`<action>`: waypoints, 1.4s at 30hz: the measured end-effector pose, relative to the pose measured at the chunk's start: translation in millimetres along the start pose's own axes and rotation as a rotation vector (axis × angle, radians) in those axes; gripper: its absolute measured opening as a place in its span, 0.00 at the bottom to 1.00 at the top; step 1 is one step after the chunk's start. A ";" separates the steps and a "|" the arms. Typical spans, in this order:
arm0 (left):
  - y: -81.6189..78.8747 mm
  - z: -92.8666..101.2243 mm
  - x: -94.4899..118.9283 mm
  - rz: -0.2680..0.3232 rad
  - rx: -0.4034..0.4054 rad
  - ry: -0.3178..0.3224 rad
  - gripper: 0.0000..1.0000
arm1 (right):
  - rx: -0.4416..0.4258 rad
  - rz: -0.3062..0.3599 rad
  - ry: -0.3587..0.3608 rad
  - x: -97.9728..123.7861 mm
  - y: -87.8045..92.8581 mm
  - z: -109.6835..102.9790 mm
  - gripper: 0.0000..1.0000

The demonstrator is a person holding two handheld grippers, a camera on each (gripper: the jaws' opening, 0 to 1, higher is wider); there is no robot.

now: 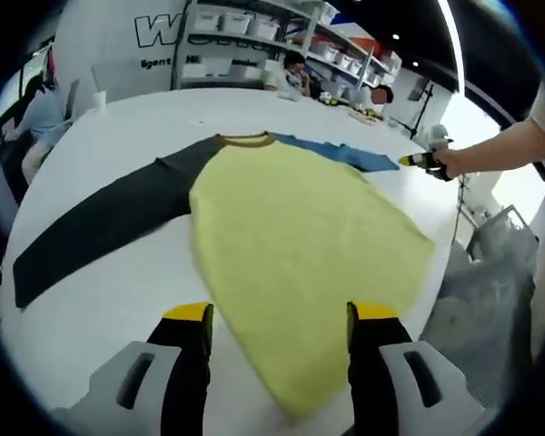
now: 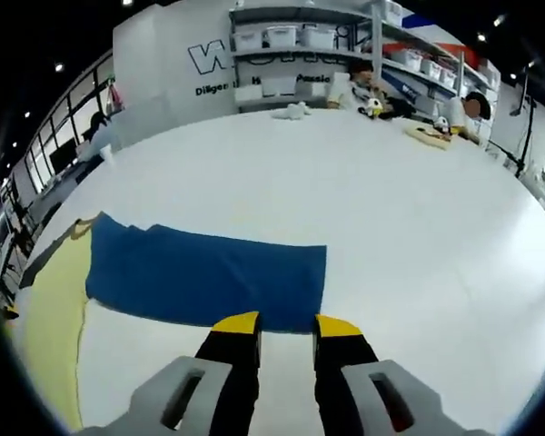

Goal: Fold the garment on the visible template until the final outline fits inside the template.

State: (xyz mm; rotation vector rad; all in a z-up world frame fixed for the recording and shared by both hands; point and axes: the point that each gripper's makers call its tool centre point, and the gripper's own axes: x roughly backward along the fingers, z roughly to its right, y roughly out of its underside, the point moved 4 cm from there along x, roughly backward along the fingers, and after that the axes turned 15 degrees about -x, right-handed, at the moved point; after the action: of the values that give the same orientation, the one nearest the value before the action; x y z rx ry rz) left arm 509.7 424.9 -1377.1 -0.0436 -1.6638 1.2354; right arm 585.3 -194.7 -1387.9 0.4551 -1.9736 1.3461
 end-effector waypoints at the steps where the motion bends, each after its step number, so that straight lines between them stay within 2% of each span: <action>1: 0.3 -0.1 0.1 -0.002 0.000 -0.001 0.65 | 0.000 -0.012 0.005 -0.3 2.2 0.5 0.16; 3: 0.4 -0.1 0.2 -0.002 0.003 -0.003 0.65 | -0.009 -0.018 0.007 -2.4 4.2 5.3 0.15; 5: 0.3 -0.2 0.4 -0.003 0.006 -0.007 0.64 | -0.085 -0.014 -0.004 -2.4 5.7 5.7 0.15; 11: 0.0 0.2 0.7 -0.006 0.008 -0.015 0.63 | -0.059 -0.027 0.000 -5.9 7.7 8.7 0.13; 18: 2.1 -0.8 4.1 -0.014 0.011 -0.025 0.63 | -0.101 -0.012 -0.010 -7.7 6.0 10.6 0.09; 19: 3.2 -0.9 4.3 -0.018 0.011 -0.026 0.63 | -0.073 -0.016 -0.016 -8.0 6.2 9.8 0.07; 25: 3.1 -0.6 4.2 -0.022 0.010 -0.028 0.62 | -0.049 -0.017 -0.008 -7.9 4.4 10.4 0.00; 33: -0.9 -0.1 2.7 -0.015 0.002 -0.025 0.61 | -0.015 0.043 -0.010 1.6 -13.5 8.0 0.00; 39: -2.6 0.7 1.7 -0.003 -0.001 -0.022 0.61 | 0.026 0.105 -0.048 13.3 -33.4 -12.5 0.00; 42: -3.2 1.3 2.3 0.007 0.001 -0.020 0.60 | 0.083 0.138 -0.076 17.0 -44.1 -28.6 0.00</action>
State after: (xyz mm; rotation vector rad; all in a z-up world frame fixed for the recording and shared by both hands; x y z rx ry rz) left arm 509.3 423.7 -1373.1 -0.0365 -1.6816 1.2453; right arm 611.0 -184.7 -1340.1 0.4208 -2.0485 1.5215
